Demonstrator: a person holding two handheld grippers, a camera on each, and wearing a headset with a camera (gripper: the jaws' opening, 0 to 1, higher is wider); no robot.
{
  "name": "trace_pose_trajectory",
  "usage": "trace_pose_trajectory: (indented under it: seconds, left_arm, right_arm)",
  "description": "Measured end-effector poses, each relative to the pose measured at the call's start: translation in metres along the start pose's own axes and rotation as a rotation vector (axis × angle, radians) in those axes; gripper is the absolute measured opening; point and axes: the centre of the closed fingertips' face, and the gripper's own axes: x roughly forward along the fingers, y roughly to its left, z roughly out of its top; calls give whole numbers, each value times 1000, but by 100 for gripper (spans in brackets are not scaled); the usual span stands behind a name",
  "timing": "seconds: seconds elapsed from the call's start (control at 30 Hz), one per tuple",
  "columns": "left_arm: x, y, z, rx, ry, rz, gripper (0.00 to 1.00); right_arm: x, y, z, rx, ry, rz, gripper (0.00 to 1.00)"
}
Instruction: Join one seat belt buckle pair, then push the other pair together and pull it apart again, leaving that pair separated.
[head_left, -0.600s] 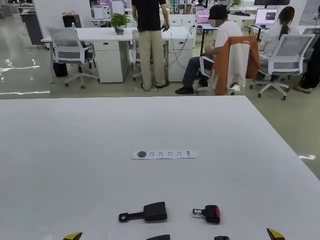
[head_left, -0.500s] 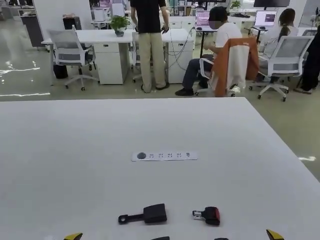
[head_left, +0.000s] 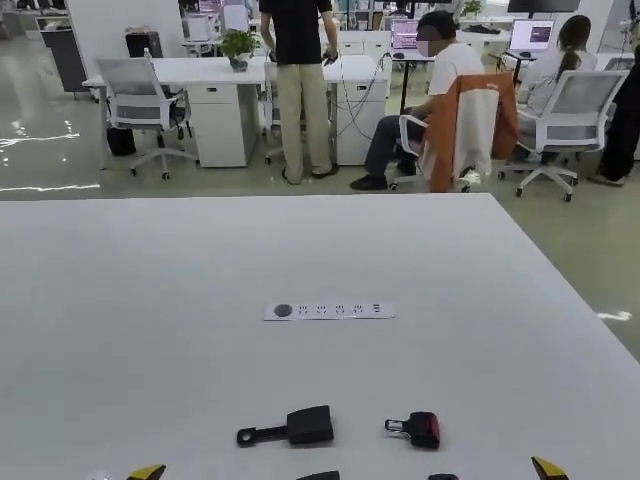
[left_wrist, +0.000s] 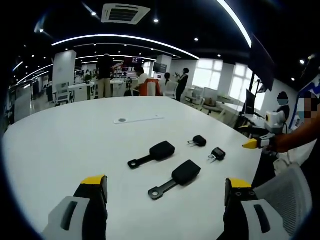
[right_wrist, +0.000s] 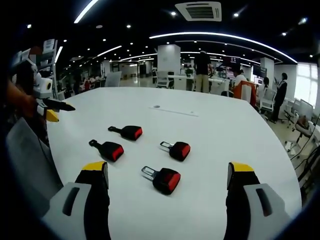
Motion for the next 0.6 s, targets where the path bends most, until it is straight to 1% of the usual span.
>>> trace_pose_trajectory:
  seconds: [0.07, 0.17, 0.43, 0.6]
  left_arm:
    - [0, -1, 0, 1, 0, -1, 99]
    - [1, 0, 0, 1, 0, -2, 99]
    - [1, -1, 0, 3, 0, -3, 99]
    - [1, 0, -3, 2, 4, -5, 99]
  right_arm:
    - [0, 1, 0, -1, 1, 2, 99]
    - [-1, 0, 0, 1, 1, 1, 99]
    - [-2, 1, 1, -1, 2, 2, 98]
    - [-2, 1, -1, -2, 3, 4, 98]
